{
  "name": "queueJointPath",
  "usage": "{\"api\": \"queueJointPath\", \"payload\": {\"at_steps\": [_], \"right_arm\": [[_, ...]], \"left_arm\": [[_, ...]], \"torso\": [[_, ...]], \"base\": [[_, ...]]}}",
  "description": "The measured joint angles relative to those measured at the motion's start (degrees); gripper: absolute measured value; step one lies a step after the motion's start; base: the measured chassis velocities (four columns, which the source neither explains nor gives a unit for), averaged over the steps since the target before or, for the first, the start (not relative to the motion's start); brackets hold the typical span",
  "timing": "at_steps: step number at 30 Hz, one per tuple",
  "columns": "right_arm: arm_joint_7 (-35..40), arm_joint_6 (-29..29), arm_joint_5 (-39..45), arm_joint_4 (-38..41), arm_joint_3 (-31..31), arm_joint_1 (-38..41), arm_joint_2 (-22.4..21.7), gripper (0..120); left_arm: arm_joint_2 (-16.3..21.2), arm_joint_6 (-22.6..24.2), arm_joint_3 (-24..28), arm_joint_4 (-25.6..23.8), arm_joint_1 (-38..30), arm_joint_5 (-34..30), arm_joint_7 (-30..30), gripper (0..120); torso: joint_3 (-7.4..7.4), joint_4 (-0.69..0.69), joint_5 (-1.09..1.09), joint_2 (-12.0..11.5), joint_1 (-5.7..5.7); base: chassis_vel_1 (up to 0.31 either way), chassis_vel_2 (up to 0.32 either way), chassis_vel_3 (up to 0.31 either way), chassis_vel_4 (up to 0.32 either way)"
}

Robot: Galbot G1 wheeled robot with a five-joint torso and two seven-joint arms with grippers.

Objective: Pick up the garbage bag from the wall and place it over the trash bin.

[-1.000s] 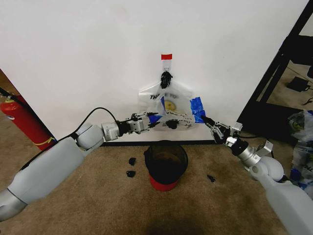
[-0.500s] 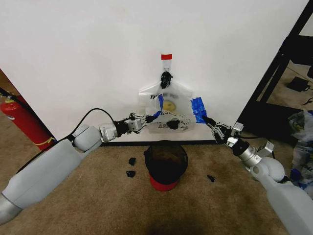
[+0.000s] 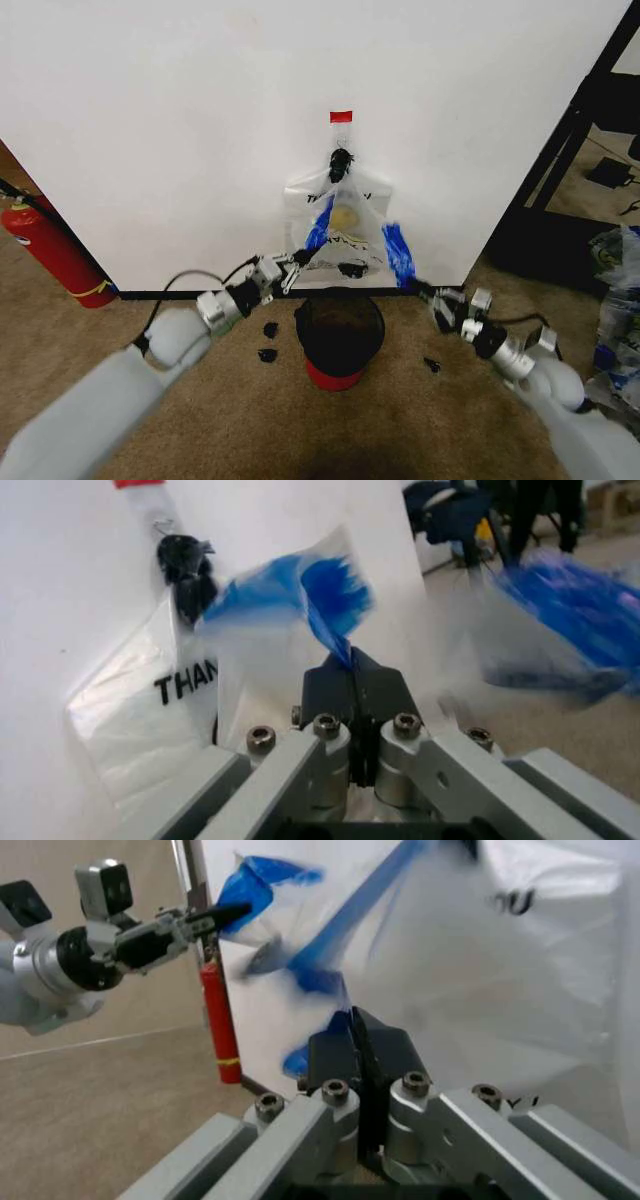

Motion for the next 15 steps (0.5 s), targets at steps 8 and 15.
{"api": "queueJointPath", "payload": {"at_steps": [8,15], "right_arm": [[1.4,1.1,0.8,3.6,0.8,-1.7,0.7,0],[4.6,1.3,4.2,9.1,1.6,-1.1,0.2,0]], "left_arm": [[-1.6,-0.1,-3.2,-5.4,4.6,0.5,-1.9,0],[-1.7,2.1,-4.7,-11.5,6.7,0.6,-4.7,0]], "torso": [[0.00,0.00,0.00,0.0,0.00],[0.01,0.01,-0.01,0.0,0.00]], "base": [[0.000,0.000,0.000,0.000],[0.000,0.000,0.000,0.000]]}}
